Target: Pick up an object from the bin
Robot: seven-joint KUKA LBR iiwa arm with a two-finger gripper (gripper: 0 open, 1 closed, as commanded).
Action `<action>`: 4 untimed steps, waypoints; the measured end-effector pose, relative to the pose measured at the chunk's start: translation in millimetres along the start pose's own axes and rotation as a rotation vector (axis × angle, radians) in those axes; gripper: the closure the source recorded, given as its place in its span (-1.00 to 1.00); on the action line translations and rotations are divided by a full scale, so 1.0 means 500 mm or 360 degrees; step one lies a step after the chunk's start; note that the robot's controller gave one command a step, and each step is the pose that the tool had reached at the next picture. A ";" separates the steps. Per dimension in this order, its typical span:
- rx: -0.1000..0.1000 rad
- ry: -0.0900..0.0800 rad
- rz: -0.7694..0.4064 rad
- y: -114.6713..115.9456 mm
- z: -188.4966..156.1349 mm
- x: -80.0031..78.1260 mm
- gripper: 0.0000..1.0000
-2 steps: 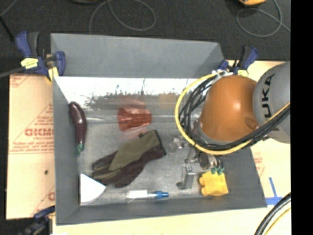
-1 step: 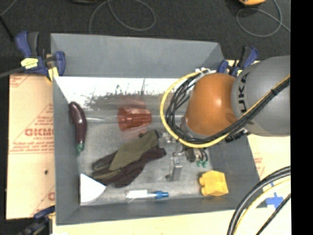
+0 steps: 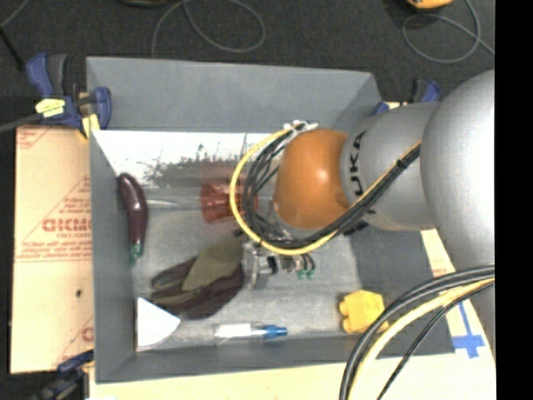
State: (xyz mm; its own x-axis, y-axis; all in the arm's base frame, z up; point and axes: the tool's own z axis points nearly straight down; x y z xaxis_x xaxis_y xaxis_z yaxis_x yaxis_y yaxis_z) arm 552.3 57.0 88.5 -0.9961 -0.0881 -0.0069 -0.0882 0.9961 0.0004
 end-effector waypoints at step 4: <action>-0.0004 -0.0009 0.0133 0.223 0.024 -0.031 1.00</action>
Offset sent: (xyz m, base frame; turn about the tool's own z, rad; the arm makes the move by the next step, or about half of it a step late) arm 0.0000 0.0000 0.0000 0.0000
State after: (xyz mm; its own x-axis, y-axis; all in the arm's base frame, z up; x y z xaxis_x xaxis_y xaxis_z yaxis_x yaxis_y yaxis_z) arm 558.1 169.5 76.9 -0.9999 -0.0047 -0.0127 -0.0047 1.0000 0.0038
